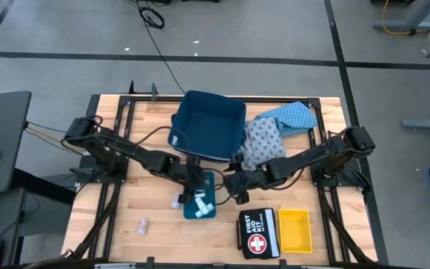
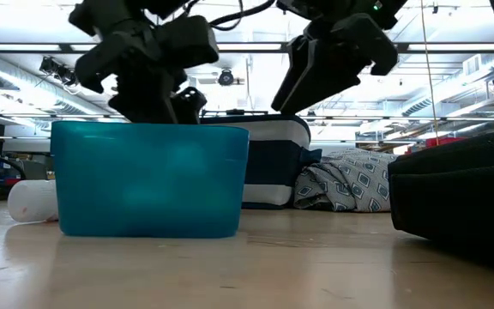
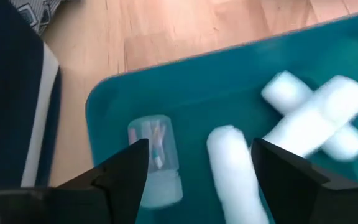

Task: Pick & place medical supplies in basket/bin
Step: Put the top transparent bottle in the yellow bin

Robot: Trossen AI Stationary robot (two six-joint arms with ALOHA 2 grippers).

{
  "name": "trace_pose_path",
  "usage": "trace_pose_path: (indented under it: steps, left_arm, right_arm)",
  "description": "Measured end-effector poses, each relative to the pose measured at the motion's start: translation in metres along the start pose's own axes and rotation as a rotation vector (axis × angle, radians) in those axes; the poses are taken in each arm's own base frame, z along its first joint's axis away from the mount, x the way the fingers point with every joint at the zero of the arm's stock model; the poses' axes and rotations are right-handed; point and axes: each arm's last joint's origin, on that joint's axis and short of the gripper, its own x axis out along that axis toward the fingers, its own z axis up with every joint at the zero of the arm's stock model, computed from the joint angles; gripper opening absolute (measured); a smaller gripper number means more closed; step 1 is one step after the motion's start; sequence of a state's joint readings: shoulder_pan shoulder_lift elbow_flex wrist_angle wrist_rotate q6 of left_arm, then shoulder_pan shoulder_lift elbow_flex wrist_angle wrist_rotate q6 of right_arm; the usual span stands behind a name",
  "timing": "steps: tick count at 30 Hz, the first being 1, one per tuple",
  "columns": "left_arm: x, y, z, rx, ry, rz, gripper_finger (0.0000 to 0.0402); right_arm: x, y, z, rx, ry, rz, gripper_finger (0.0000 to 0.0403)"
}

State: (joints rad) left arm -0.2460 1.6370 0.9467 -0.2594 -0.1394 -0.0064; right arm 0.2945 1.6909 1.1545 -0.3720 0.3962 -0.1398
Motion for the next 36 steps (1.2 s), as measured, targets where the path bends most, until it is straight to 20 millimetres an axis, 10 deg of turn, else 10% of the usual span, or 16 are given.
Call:
trace_pose_path:
  steps: [36]
  left_arm:
    - [0.045, 0.013, -0.013, -0.099, 0.161, 0.037, 0.0229]
  right_arm:
    - [-0.001, 0.004, 0.001, 0.005, -0.005, 0.006, 0.024]
